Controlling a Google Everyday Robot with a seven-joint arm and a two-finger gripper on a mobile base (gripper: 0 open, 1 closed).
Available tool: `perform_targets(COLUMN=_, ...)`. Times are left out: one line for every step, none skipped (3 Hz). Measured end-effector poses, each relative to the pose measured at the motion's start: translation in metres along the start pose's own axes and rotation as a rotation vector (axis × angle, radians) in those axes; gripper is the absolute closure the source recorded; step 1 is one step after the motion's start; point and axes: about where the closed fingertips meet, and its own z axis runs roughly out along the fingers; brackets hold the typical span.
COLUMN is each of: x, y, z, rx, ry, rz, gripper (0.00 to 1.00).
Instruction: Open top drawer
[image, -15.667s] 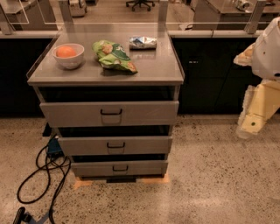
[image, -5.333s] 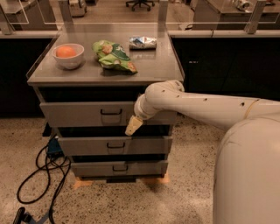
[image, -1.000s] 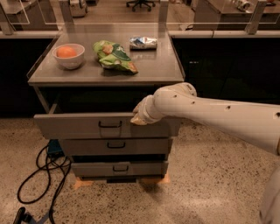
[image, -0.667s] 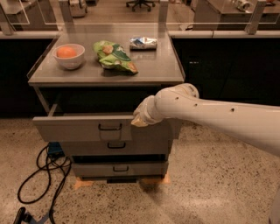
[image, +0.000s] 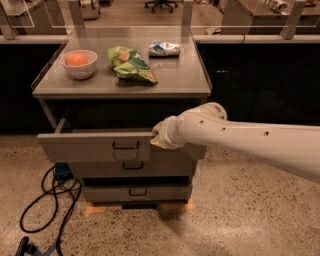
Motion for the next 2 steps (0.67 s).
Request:
perform_targets(x=0.0004, y=0.005, z=-0.0013, rx=0.003, ry=0.002, rz=-0.001, gripper=1.0)
perform_targets(x=-0.0014, y=0.0047, z=-0.0016, rx=0.003, ry=0.002, rz=-0.001, gripper=1.0)
